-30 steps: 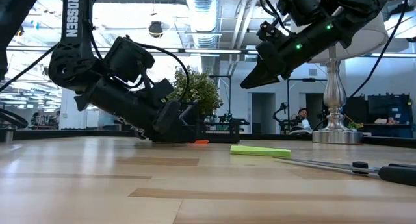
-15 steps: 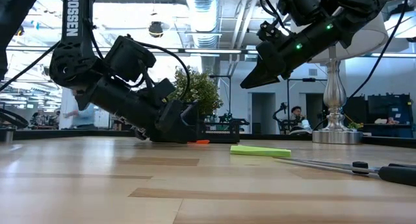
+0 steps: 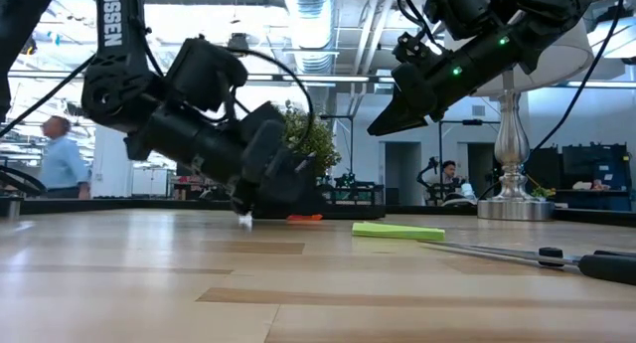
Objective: Pick and place office supplies into organizer
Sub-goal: Put the orange eraser into the black organizer
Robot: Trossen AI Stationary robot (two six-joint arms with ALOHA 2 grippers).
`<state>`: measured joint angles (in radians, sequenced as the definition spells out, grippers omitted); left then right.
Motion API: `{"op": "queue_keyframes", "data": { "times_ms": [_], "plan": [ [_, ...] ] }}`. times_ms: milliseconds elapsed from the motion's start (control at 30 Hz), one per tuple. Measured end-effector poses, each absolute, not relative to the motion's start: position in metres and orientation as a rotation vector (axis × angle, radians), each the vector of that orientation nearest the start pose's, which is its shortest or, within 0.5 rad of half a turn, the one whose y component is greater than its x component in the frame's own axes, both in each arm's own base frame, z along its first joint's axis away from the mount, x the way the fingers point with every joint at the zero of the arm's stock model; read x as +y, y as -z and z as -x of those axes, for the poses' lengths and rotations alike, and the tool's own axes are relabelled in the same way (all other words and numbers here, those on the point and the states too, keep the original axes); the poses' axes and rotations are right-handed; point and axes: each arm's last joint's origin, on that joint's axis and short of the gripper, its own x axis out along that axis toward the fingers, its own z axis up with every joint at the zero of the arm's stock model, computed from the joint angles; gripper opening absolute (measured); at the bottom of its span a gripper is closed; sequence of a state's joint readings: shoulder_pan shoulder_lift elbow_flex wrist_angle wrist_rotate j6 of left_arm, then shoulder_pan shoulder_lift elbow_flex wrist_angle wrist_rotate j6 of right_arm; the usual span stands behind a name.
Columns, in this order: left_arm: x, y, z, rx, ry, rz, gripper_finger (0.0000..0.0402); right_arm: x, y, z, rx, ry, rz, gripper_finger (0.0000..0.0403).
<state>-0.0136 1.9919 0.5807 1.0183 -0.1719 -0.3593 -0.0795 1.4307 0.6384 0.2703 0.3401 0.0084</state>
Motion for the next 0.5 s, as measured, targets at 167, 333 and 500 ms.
{"op": "queue_keyframes", "data": {
  "times_ms": [167,333,500],
  "plan": [
    [0.0008,-0.0740,-0.3186,0.395,-0.314,0.233,0.0202,-0.0319,-0.1852,-0.2786,0.520,0.412,0.060,0.0127],
    [0.0037,-0.0690,-0.3145,0.438,-0.396,0.250,0.0180,-0.0318,-0.1852,-0.2786,0.519,0.412,0.060,0.0127],
    [0.0022,-0.0684,-0.3140,0.448,-0.395,0.251,0.0158,-0.0319,-0.1852,-0.2786,0.519,0.412,0.060,0.0127]
  ]
}}
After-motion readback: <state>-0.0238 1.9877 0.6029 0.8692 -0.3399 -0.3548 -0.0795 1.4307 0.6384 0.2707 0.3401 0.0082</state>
